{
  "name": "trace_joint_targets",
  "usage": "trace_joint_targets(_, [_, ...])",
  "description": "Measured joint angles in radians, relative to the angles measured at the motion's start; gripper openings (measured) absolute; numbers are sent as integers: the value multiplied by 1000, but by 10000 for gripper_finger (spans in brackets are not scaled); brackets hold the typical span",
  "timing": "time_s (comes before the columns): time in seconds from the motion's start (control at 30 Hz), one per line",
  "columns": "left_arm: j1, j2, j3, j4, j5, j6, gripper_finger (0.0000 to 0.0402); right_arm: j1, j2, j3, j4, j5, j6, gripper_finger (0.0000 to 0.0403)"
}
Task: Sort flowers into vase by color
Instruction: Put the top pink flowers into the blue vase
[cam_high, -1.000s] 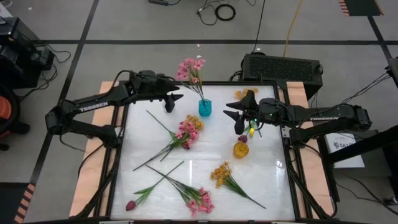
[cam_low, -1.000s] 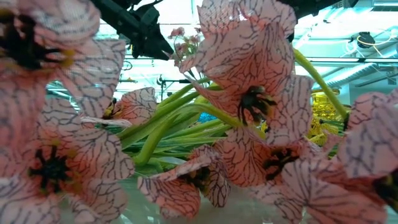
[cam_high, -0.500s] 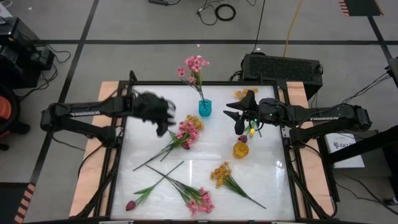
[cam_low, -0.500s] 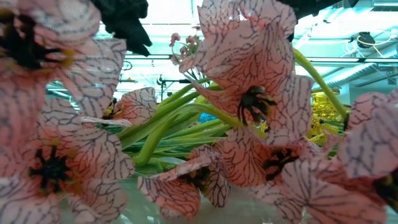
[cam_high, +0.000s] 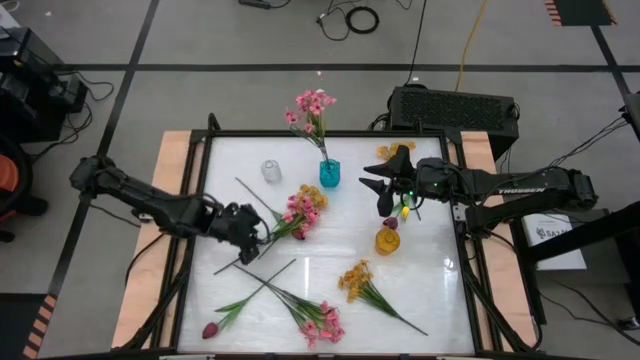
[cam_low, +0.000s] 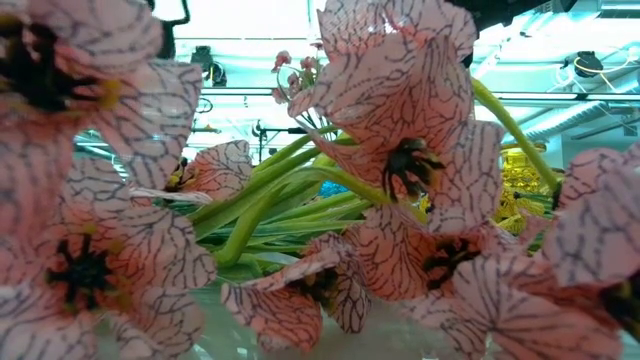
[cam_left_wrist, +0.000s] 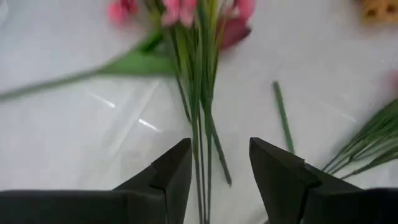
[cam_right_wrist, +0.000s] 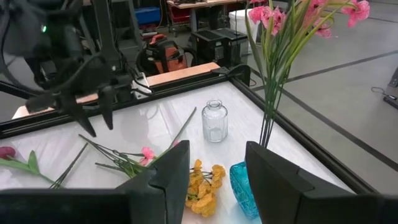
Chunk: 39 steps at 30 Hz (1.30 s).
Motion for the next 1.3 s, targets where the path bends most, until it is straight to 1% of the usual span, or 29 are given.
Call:
trace_joint_targets(0.1, [-28,7,-51,3,-43,-67,186,0,0,0,1,0,0,148])
trace_joint_targets(0.2, [-44,19,-94,37,-72,-83,215,0,0,0,7,0,0,148])
trace_joint_targets(0.37, [-53,52,-156,239,-87,-46,273,0,0,0,9,0,1,148])
trace_joint_targets(0.47, [-52,87,-174,261,-107,-50,297,0,0,0,9,0,-5,148])
trace_joint_targets(0.57, [-52,131,-193,263,-117,-50,305,0,0,0,9,0,-7,148])
trace_joint_targets(0.7, [-52,180,-203,300,-113,-34,300,0,0,0,8,0,-14,148])
trace_joint_targets(0.8, [-52,201,-203,326,-103,-29,277,0,0,0,9,0,-18,148])
trace_joint_targets(0.9, [-50,203,-203,342,-103,-30,236,0,0,0,9,0,-19,148])
trace_joint_targets(1.03, [-33,196,-200,330,-84,-58,161,0,0,0,9,0,-19,148])
trace_joint_targets(1.17, [-17,166,-176,317,-43,-57,82,0,0,0,9,0,-18,148])
trace_joint_targets(1.27, [-9,119,-141,251,-33,-57,30,0,0,0,10,0,-18,148])
trace_joint_targets(1.3, [-8,97,-126,216,-33,-56,18,0,0,0,10,0,-17,148])
